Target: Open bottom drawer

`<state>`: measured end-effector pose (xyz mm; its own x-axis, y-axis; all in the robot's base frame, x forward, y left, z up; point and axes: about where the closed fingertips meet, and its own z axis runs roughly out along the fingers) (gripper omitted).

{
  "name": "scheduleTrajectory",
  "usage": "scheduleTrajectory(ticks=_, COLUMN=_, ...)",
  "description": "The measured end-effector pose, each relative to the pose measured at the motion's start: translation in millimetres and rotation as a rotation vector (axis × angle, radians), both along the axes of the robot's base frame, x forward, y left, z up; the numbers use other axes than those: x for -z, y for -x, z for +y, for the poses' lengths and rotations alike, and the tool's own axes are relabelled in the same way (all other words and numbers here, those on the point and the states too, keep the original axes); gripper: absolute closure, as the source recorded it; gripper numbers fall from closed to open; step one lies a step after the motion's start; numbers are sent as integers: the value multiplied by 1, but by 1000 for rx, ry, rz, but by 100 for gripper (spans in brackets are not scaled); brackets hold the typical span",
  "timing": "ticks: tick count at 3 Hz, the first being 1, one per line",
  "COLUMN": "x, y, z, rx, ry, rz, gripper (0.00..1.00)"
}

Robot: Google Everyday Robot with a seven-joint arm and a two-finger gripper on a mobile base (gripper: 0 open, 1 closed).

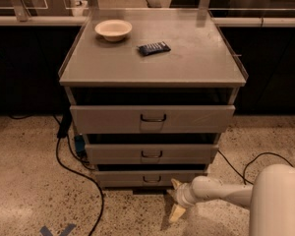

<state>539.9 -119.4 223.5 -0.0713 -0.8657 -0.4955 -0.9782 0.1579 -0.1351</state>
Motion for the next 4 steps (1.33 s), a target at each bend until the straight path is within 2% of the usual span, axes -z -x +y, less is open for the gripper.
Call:
scheduleTrajectory(ticks=1, x=-2, y=-10, z=3, rx=-35, ry=-6, rz=-34, gripper=0)
scheduleTrajectory(ticks=2, x=9, y=-14, z=12, rx=-52, ry=-22, rz=-38, gripper=0)
scheduleTrajectory(ticks=3, x=53, y=-65, z=17, rx=-97, ry=-26, rz=-63, gripper=0)
scheduleTrajectory(ticks=4, x=53, y=-65, z=17, rx=-97, ry=-26, rz=-63, gripper=0)
